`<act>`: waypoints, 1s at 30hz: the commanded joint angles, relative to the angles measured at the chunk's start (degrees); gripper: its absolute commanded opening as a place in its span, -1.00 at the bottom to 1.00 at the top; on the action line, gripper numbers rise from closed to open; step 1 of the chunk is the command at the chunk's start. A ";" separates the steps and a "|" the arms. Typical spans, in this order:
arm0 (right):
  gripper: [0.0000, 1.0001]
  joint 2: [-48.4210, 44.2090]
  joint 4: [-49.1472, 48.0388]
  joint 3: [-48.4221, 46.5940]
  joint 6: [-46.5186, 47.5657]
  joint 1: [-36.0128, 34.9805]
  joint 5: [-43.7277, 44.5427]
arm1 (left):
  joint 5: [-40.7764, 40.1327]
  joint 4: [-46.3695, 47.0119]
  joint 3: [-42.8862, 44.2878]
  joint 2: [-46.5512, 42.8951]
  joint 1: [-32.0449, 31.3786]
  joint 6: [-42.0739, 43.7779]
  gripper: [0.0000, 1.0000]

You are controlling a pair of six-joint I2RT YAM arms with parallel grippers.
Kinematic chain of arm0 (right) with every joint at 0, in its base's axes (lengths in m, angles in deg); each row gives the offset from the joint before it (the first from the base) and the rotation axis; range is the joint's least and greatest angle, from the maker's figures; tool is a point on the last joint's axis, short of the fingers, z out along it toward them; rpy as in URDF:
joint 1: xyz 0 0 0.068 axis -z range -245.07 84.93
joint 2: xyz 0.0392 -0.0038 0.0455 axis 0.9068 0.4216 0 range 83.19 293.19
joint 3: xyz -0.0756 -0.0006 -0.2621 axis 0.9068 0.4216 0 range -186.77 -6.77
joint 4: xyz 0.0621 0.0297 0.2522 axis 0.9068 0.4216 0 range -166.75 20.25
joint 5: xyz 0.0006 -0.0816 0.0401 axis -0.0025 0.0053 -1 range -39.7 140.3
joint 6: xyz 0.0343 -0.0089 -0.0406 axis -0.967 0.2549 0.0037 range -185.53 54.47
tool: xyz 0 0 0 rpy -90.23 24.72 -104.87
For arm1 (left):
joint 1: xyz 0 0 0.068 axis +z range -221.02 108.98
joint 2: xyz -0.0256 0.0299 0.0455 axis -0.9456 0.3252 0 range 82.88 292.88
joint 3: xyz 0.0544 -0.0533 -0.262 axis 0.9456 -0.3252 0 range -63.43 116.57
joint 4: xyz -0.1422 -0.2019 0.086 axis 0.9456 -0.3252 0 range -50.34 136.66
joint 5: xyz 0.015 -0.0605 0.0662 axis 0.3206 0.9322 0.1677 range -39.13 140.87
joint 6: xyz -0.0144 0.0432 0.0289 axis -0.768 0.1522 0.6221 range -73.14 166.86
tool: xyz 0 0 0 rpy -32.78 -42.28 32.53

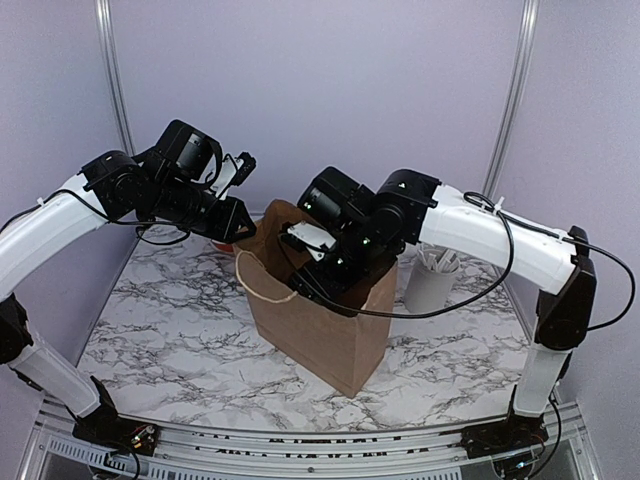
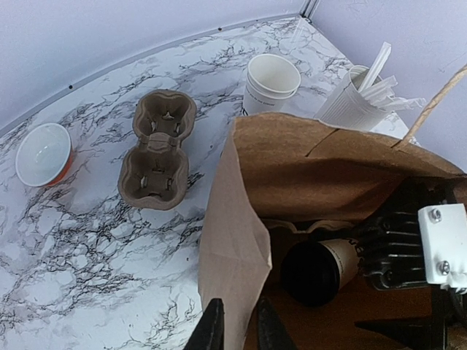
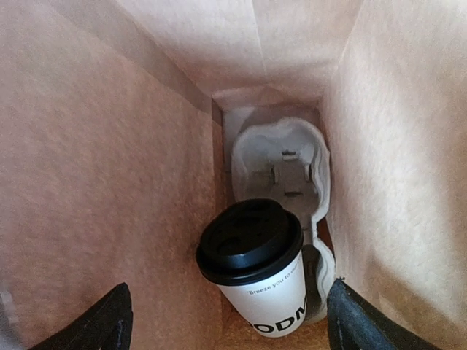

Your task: Pack the takeout coffee

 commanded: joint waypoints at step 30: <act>0.81 -5.92 -11.59 -8.45 0.60 2.68 0.91 | -0.50 -0.76 4.84 1.50 0.23 -0.50 -0.40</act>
